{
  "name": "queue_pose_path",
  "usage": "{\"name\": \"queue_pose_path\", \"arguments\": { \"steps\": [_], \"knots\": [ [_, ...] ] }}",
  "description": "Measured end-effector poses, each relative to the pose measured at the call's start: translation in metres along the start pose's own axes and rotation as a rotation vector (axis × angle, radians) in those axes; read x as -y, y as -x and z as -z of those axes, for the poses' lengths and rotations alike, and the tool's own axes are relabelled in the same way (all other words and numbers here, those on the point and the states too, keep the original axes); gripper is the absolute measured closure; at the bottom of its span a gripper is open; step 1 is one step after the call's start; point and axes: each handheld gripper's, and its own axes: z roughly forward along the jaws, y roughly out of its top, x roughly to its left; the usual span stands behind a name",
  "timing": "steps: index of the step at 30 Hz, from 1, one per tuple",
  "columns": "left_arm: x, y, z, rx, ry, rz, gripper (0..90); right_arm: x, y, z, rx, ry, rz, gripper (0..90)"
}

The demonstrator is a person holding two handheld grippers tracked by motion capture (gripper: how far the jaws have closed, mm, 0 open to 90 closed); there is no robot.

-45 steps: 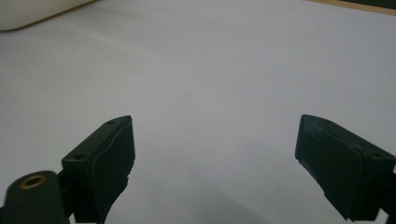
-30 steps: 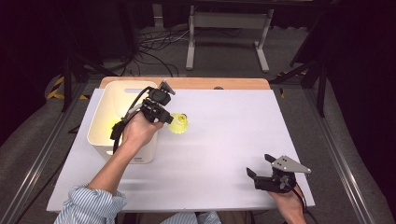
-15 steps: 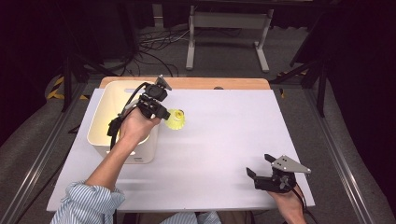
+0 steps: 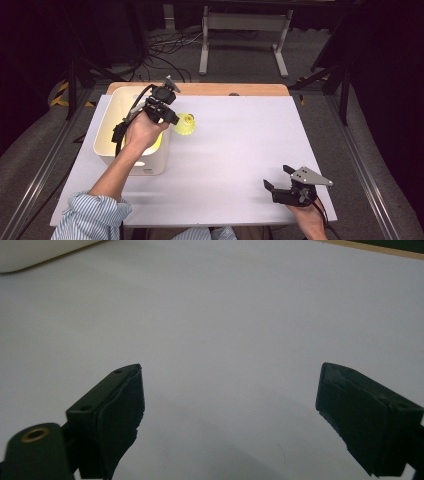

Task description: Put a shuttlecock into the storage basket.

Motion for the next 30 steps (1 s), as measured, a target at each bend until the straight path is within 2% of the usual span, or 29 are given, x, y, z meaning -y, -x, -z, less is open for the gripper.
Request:
{"name": "queue_pose_path", "arguments": {
  "steps": [30],
  "knots": [
    [-0.001,-0.018,0.021,-0.018,0.047,0.038,89.3,0.0,0.0,-0.001,-0.003,-0.002,0.001,12.6]
  ]
}}
